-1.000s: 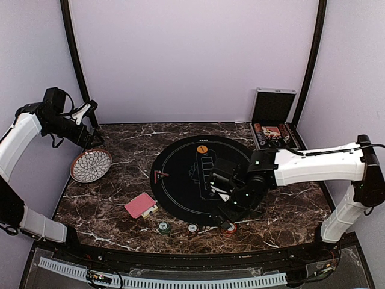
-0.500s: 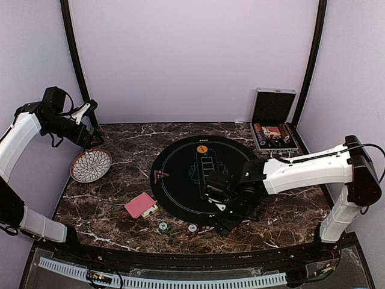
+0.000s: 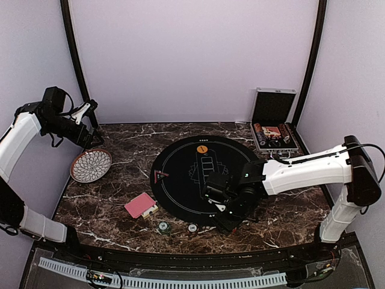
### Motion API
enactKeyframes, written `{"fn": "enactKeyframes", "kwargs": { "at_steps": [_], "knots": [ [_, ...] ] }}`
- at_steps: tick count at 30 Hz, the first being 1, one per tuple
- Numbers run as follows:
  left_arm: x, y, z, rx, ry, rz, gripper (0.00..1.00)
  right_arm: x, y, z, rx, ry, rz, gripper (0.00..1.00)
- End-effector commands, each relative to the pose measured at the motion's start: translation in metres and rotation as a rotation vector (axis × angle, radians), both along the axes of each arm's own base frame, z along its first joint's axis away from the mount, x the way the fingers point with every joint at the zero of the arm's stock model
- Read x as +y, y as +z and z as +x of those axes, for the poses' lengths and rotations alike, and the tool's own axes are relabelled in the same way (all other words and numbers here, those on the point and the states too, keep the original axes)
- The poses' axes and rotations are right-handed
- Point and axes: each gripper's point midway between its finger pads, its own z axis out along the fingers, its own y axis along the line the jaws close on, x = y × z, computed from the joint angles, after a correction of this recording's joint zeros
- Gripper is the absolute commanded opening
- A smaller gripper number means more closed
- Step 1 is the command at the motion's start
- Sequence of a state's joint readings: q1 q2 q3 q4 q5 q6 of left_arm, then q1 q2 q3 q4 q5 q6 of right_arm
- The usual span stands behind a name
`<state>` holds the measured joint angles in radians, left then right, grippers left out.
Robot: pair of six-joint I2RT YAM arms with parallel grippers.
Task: Distribute texas hold em gaming equipment
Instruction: Pick up the pile of poker chips from the pile of poker chips.
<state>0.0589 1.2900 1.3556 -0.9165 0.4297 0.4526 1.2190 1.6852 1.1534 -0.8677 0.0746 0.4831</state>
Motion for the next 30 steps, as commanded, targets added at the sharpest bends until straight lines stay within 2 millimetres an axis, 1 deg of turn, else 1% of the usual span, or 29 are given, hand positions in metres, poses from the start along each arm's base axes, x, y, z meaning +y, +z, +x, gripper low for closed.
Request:
{"fn": "enactKeyframes", "kwargs": {
  "at_steps": [1,5,8,15,23,30],
  "knots": [
    [-0.002,0.016,-0.006,-0.035,-0.015,-0.002,0.99,-0.001,-0.005,-0.003,-0.003,0.008,-0.014,0.63],
    [-0.001,0.016,-0.005,-0.036,-0.014,0.003,0.99,-0.001,-0.003,0.0,-0.014,0.007,-0.018,0.59],
    [-0.001,0.017,-0.005,-0.037,-0.014,0.003,0.99,-0.006,-0.009,-0.001,-0.012,0.01,-0.041,0.62],
    [-0.001,0.018,-0.005,-0.037,-0.013,0.004,0.99,-0.007,-0.008,-0.001,-0.014,0.011,-0.037,0.61],
    [-0.001,0.017,-0.005,-0.034,-0.013,0.005,0.99,-0.004,-0.001,0.0,-0.021,0.01,-0.022,0.49],
    [-0.001,0.016,-0.006,-0.035,-0.014,0.005,0.99,-0.004,0.005,0.001,-0.027,0.01,-0.02,0.47]
  ]
}}
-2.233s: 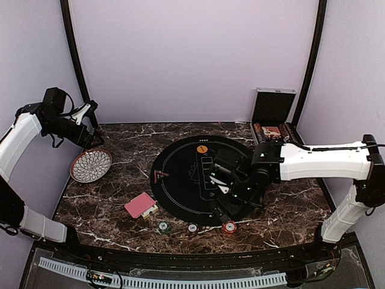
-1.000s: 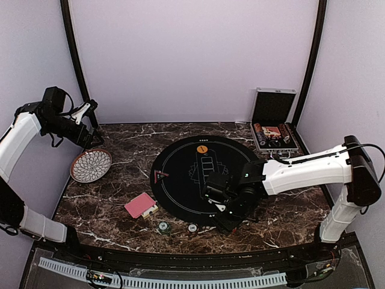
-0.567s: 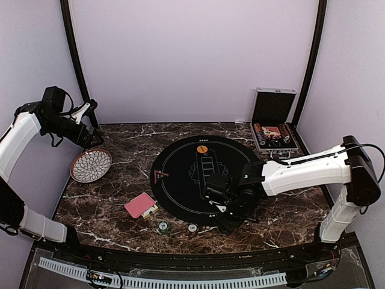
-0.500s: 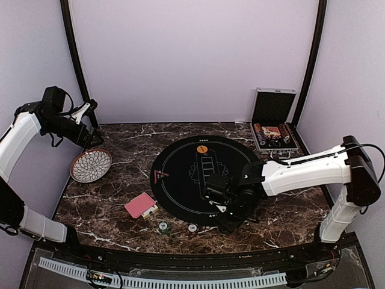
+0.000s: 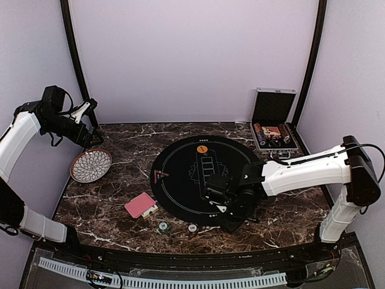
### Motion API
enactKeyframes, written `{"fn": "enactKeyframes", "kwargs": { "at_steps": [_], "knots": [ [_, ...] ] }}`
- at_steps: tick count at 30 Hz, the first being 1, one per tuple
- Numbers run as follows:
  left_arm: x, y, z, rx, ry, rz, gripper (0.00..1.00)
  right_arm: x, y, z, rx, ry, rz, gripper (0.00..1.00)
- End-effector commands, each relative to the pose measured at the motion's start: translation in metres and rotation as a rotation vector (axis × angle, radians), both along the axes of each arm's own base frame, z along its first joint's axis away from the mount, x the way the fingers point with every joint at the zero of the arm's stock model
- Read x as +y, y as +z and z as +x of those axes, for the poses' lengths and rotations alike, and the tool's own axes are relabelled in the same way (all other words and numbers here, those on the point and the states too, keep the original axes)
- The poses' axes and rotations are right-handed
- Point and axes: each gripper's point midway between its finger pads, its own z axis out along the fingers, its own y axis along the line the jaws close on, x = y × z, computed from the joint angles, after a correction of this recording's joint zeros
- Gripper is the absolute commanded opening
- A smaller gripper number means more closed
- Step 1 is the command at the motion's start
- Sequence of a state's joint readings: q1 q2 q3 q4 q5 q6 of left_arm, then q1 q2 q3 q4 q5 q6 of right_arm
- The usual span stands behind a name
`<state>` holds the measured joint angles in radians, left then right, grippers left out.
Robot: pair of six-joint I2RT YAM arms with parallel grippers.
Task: Distribute texas hold em gaming equipment
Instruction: Pick up the pile of poker chips from the pile of poker chips, then place the poker chips pile in the big blind area.
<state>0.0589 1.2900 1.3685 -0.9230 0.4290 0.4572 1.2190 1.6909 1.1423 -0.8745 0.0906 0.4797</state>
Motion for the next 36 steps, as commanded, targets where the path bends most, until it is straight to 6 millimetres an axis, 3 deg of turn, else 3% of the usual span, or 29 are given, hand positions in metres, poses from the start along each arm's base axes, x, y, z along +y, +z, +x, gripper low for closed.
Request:
{"fn": "enactKeyframes", "kwargs": {
  "at_steps": [1,7,18,22,28,32,36],
  "knots": [
    [-0.001,0.012,-0.006,-0.027,-0.011,0.002,0.99,0.003,0.011,0.001,-0.021,0.008,0.008,0.47],
    [-0.001,0.011,-0.007,-0.025,-0.011,0.0,0.99,0.005,0.017,0.002,-0.023,0.017,0.007,0.42],
    [-0.001,0.01,-0.007,-0.023,-0.012,0.001,0.99,0.005,0.029,0.004,-0.028,0.034,-0.015,0.17],
    [-0.001,0.01,-0.007,-0.026,-0.011,0.003,0.99,0.014,0.043,0.014,-0.045,0.028,0.006,0.11],
    [0.0,0.011,-0.007,-0.031,-0.008,0.008,0.99,0.025,0.063,0.056,-0.066,-0.037,0.042,0.06],
    [0.0,0.011,-0.008,-0.034,-0.01,0.007,0.99,0.03,0.066,0.105,-0.12,-0.106,0.04,0.05],
    [-0.001,0.01,-0.009,-0.037,-0.011,0.004,0.99,0.035,0.054,0.165,-0.169,-0.194,0.058,0.04]
  ]
}}
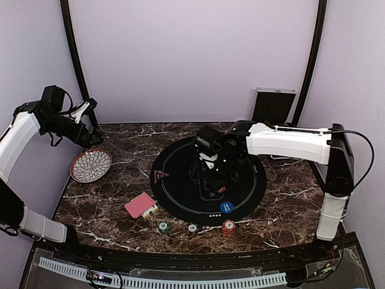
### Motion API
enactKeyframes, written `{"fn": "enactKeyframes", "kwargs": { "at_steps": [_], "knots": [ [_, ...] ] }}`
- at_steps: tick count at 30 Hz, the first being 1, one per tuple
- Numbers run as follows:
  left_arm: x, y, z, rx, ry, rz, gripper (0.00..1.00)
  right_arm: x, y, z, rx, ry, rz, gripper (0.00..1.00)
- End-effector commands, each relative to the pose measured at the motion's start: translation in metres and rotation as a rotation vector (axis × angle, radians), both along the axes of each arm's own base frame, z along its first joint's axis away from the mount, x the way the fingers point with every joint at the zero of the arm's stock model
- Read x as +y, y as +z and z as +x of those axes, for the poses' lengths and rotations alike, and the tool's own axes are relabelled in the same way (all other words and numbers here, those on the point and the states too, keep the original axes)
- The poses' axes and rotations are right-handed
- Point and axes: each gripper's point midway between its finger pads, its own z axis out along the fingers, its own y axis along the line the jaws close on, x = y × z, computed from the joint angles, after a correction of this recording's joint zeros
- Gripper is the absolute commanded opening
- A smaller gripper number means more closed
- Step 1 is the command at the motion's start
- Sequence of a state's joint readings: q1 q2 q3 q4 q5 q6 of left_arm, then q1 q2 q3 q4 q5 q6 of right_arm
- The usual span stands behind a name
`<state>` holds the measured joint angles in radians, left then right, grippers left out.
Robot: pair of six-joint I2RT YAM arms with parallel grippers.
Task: Distribute texas hold em gaming equipment
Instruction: Place the poker chips pile in the big blind area.
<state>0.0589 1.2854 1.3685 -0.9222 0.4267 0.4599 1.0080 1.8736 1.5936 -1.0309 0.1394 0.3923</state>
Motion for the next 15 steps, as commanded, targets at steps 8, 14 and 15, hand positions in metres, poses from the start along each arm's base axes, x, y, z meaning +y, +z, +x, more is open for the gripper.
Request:
{"fn": "enactKeyframes", "kwargs": {
  "at_steps": [8,14,15],
  "knots": [
    [-0.003,0.01,-0.009,-0.032,-0.023,-0.007,0.99,0.003,-0.038,0.174,-0.147,-0.204,0.015,0.03],
    [-0.004,0.008,-0.01,-0.028,-0.024,-0.014,0.99,0.004,-0.062,0.233,-0.159,-0.269,0.057,0.02],
    [-0.004,0.007,-0.01,-0.028,-0.025,-0.012,0.99,0.002,-0.066,0.239,-0.159,-0.278,0.06,0.02]
  ]
}}
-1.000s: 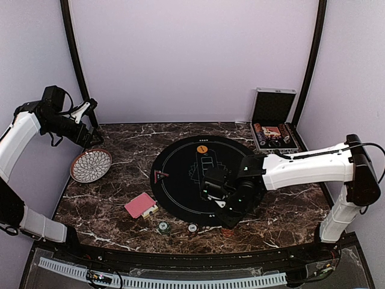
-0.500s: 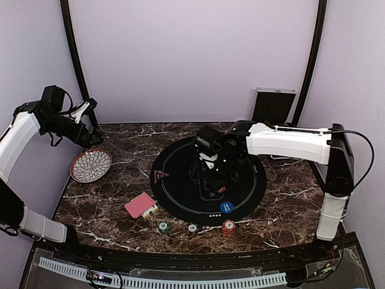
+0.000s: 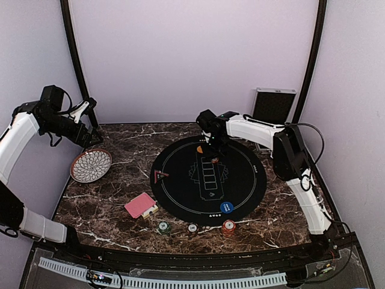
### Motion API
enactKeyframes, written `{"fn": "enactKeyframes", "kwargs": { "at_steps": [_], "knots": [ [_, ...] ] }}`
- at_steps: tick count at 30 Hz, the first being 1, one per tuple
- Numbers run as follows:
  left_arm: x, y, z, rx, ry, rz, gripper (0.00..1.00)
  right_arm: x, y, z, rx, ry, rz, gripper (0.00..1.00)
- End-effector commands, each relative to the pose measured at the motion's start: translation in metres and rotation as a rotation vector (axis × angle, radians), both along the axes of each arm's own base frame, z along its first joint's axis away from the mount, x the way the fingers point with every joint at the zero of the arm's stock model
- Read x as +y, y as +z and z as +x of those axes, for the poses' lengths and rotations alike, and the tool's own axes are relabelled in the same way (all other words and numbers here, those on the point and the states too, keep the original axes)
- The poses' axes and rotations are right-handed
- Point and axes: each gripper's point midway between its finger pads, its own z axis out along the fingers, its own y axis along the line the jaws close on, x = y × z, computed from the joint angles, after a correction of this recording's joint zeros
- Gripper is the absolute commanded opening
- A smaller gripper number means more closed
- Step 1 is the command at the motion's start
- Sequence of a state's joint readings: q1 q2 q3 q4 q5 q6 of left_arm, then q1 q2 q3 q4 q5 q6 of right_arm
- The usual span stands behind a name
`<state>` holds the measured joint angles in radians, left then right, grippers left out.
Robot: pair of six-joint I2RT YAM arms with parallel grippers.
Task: Distribute texas hold em gaming equipment
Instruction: Place the poker chips pile in the big blind area, then pick up the pile of poker chips from the pile of poker chips.
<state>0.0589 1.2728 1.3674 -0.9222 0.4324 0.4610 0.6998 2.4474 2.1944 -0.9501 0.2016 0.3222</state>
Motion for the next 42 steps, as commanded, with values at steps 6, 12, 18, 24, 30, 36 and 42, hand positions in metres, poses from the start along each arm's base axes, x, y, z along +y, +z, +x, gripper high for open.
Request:
{"fn": "enactKeyframes", "kwargs": {
  "at_steps": [6,12,18,24,30,36,42],
  "knots": [
    [-0.003,0.001,-0.006,-0.013,-0.022,-0.008,0.99,-0.01,-0.016,0.052,-0.053,-0.051,0.065,0.05],
    [-0.002,0.001,-0.004,-0.01,-0.019,-0.006,0.99,-0.003,-0.028,0.058,-0.054,-0.032,0.1,0.15],
    [-0.001,0.002,-0.004,-0.012,-0.017,0.0,0.99,-0.005,-0.036,0.059,-0.047,-0.033,0.094,0.45],
    [-0.002,0.002,-0.005,-0.01,-0.016,-0.002,0.99,-0.002,-0.008,0.068,-0.1,-0.021,0.11,0.64],
    [-0.002,0.004,-0.007,-0.013,-0.015,-0.001,0.99,0.001,0.043,0.066,-0.163,-0.007,0.148,0.64],
    [-0.001,0.005,-0.008,-0.012,-0.014,0.002,0.99,0.006,0.092,0.011,-0.199,0.054,0.159,0.66],
    [0.0,0.005,-0.01,-0.015,-0.014,0.013,0.99,0.0,0.097,-0.097,-0.143,0.142,0.129,0.78]
  ]
}}
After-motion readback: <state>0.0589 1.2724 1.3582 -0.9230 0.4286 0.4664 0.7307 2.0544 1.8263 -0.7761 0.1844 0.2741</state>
